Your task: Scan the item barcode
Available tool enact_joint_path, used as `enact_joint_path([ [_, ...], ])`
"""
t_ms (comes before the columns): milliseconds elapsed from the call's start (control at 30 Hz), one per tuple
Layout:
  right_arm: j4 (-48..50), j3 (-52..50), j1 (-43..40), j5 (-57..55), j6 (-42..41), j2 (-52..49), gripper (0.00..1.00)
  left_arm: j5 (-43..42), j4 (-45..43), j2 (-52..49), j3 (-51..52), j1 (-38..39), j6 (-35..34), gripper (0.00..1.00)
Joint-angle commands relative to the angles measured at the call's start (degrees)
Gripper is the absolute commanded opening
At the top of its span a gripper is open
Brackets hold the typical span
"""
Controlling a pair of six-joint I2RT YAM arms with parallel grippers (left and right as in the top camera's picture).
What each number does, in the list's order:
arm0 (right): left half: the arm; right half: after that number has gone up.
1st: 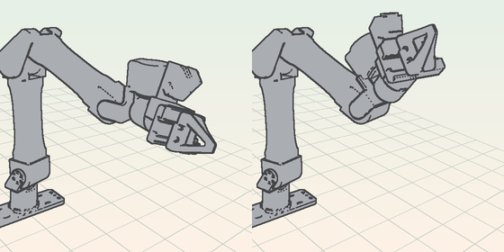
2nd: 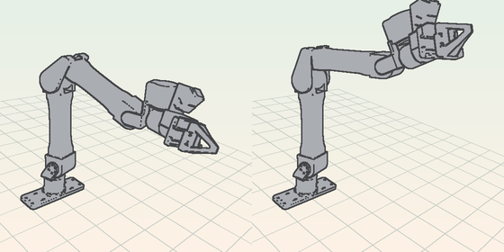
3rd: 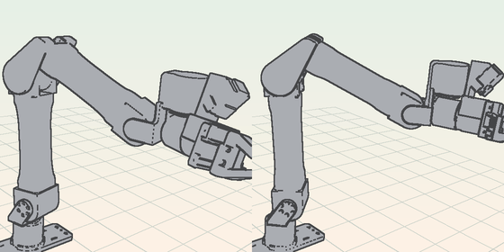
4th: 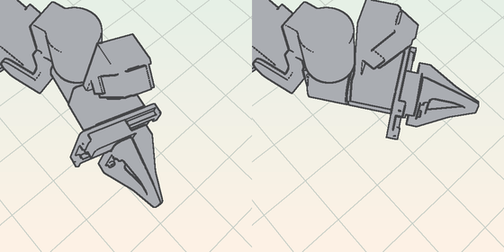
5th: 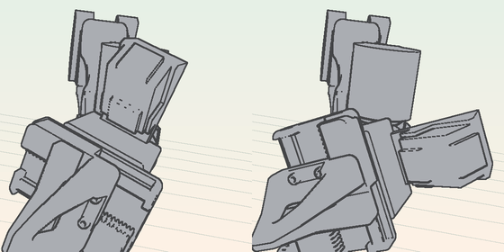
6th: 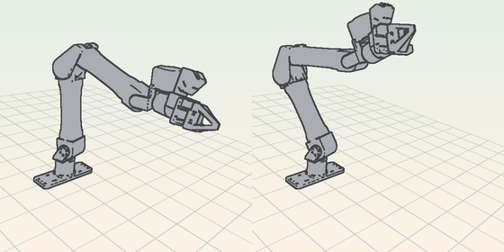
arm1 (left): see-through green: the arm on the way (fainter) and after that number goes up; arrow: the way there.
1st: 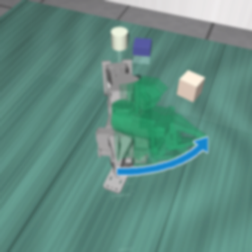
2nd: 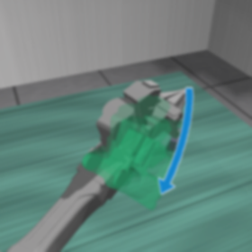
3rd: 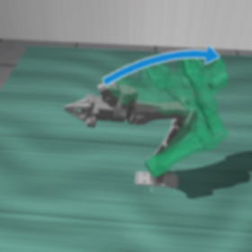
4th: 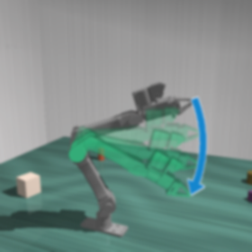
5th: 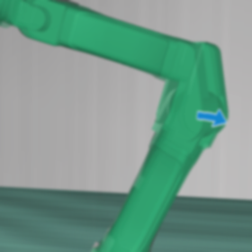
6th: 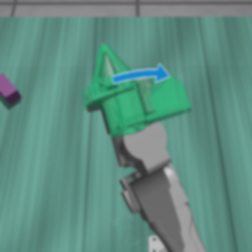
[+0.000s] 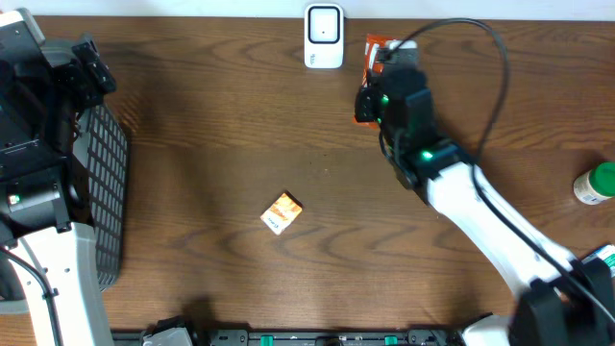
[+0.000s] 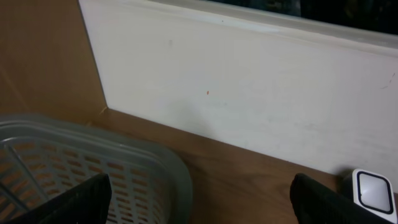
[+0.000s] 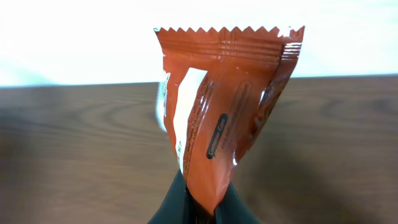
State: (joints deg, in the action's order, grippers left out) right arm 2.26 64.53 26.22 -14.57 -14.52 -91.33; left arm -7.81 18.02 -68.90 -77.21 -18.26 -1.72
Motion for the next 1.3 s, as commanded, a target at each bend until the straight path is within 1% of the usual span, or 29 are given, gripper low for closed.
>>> enact_joint_path([
  [0,2.1,6.8,0.3,-8.3,13.1,-8.8,0.01,-0.6,0.0,0.0,0.5,0.1,-0.7,0.91],
  [233,3.2,27.9,0.4,-12.8,27.7,-25.1,0.01,-0.6,0.0,0.0,0.5,0.1,-0.7,0.91],
  [267,5.0,33.0,0.7,-15.6,32.7,-29.3,0.01,-0.6,0.0,0.0,0.5,0.1,-0.7,0.91],
  [400,9.8,42.8,1.6,-21.7,46.3,-38.8,0.01,-0.6,0.0,0.0,0.5,0.1,-0.7,0.91],
  [500,13.6,47.9,2.2,-23.1,52.4,-44.7,0.01,-0.6,0.0,0.0,0.5,0.1,-0.7,0.91],
  [667,15.4,54.3,3.5,-22.4,54.6,-51.7,0.01,-0.6,0.0,0.0,0.5,0.1,-0.7,0.91],
  [733,17.6,56.0,4.3,-22.5,56.5,-54.1,0.01,-0.5,0.0,0.0,0.5,0.1,-0.7,0.91],
  [867,26.7,57.6,5.9,-22.3,64.9,-58.8,0.01,-0.5,0.0,0.0,0.5,0.1,-0.7,0.91],
  [900,30.0,57.7,6.6,-21.1,69.1,-60.9,0.01,-0.5,0.1,0.0,0.5,0.1,-0.7,0.91],
  [1033,31.3,57.7,7.0,-18.7,70.2,-64.1,0.01,-0.6,1.1,0.0,0.5,0.1,-0.7,0.91],
  [1133,34.6,57.7,7.0,-17.8,74.7,-66.4,0.01,-0.6,3.2,0.0,0.5,0.1,-0.7,0.91],
  [1200,34.8,57.7,6.8,-17.0,77.3,-67.2,0.01,-0.6,5.4,0.0,0.5,0.1,-0.7,0.91],
  [1267,34.8,57.7,6.6,-16.8,77.7,-67.2,0.01,-0.6,7.6,0.0,0.5,0.1,-0.7,0.91],
])
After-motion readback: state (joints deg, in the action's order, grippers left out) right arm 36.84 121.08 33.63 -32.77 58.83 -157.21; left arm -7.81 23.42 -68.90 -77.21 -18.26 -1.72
